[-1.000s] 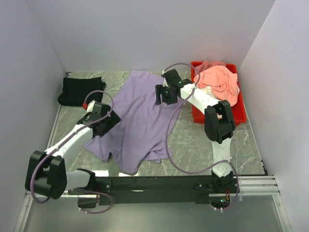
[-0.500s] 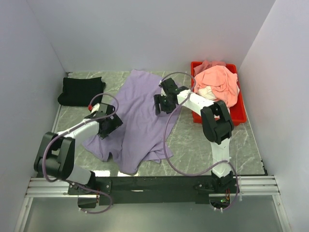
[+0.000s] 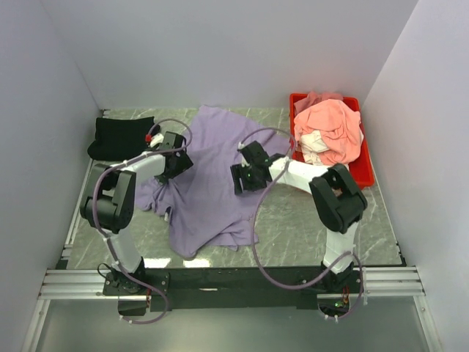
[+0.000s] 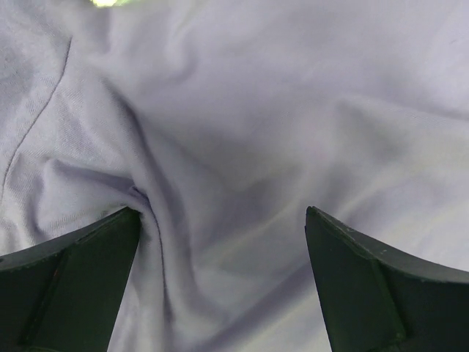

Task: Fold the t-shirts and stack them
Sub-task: Flatten the tshirt out

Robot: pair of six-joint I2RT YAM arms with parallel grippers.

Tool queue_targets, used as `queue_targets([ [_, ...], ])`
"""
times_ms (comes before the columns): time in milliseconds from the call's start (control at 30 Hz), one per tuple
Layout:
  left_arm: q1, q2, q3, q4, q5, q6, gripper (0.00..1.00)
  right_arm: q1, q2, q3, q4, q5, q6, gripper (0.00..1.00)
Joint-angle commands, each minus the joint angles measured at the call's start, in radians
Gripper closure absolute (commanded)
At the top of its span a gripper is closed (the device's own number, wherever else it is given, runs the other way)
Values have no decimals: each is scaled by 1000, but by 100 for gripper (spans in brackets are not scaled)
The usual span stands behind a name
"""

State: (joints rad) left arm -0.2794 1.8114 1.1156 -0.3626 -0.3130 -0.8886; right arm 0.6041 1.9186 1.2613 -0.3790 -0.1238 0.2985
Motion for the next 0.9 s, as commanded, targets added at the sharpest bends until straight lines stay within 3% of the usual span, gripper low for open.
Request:
queue_targets([
  [0,-9,81,30,22,61,25,1,87,-78,-118,-31,18,44,26],
  [233,-55,180,197,-7,71,59,1,238,-216,-267,8,-8,160,26],
  [533,-159,250,277,51,153,89,0,350,-237,-261,11,-82,176,27],
  [867,-181,521,692,44,196,207,1,367,-280,-254,31,-77,165,27],
])
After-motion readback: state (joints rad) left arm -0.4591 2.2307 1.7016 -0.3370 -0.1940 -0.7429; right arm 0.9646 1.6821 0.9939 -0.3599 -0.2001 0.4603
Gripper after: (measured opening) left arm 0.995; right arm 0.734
